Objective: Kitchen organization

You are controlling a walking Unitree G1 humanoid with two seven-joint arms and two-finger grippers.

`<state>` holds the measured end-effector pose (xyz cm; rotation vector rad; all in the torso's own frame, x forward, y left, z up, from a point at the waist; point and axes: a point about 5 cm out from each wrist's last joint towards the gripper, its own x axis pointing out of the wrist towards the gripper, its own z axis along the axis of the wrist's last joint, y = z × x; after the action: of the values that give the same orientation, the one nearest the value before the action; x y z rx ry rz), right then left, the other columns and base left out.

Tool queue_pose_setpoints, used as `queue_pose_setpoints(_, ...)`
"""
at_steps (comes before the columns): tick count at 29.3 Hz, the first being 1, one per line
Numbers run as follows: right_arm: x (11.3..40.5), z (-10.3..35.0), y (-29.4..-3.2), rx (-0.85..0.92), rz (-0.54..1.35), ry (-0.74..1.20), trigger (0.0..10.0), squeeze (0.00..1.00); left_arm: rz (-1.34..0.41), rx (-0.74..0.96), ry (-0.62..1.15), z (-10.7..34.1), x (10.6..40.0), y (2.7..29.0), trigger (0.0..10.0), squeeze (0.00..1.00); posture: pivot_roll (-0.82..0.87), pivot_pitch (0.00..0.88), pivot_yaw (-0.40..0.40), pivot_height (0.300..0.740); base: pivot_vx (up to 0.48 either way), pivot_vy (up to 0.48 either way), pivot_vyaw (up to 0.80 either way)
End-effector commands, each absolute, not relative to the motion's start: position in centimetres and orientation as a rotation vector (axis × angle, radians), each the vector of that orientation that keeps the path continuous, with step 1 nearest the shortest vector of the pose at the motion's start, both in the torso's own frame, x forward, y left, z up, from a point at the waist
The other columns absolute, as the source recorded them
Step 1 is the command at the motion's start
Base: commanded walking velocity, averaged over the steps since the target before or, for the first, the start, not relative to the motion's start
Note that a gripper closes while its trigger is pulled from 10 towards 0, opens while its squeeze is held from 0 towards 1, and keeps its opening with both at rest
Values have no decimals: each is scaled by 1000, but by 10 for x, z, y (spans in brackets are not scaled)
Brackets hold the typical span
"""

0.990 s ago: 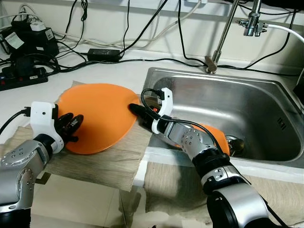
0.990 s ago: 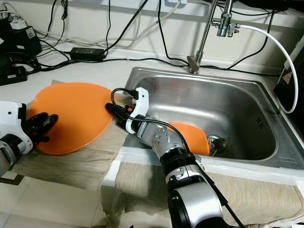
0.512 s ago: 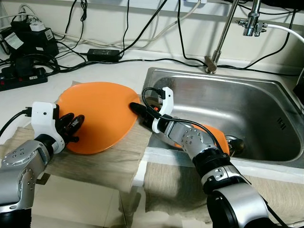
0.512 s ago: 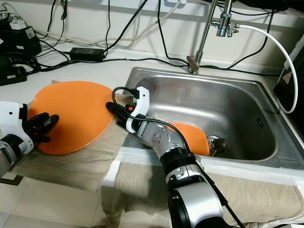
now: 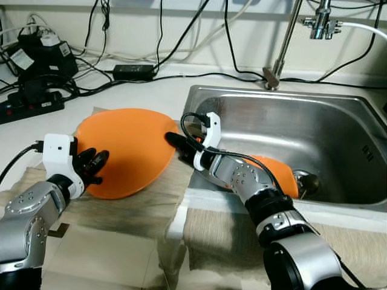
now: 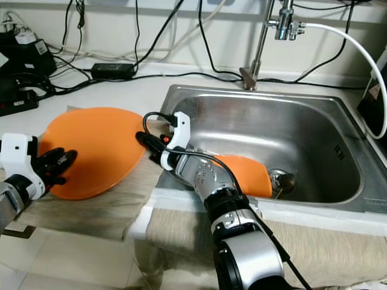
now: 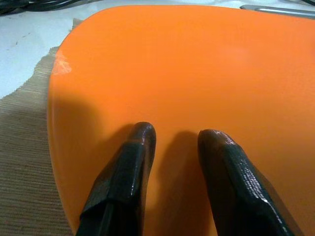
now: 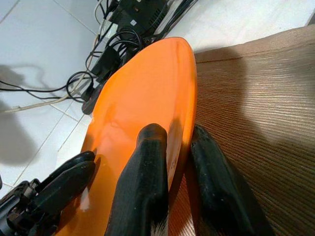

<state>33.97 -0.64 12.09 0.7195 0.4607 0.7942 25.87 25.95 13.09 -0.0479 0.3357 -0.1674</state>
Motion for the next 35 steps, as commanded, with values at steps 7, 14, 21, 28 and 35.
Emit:
queue_pose_setpoints(7, 317, 146, 65, 741, 977, 476, 0, 0, -160, -105, 553, 86, 244, 256, 10000, 0, 214, 0, -77, 740, 0, 0, 0)
queue_pose_setpoints(14, 317, 146, 65, 741, 977, 476, 0, 0, -160, -105, 553, 86, 244, 256, 10000, 0, 214, 0, -77, 740, 0, 0, 0)
queue_pose_setpoints(21, 317, 146, 65, 741, 977, 476, 0, 0, -160, -105, 553, 86, 244, 256, 10000, 0, 214, 0, -77, 740, 0, 0, 0)
queue_pose_setpoints(28, 317, 146, 65, 741, 977, 476, 0, 0, -160, -105, 553, 86, 244, 256, 10000, 0, 214, 0, -77, 740, 0, 0, 0)
queue_pose_setpoints(35, 317, 146, 65, 741, 977, 476, 0, 0, -160, -105, 553, 86, 244, 256, 10000, 0, 214, 0, -77, 740, 0, 0, 0)
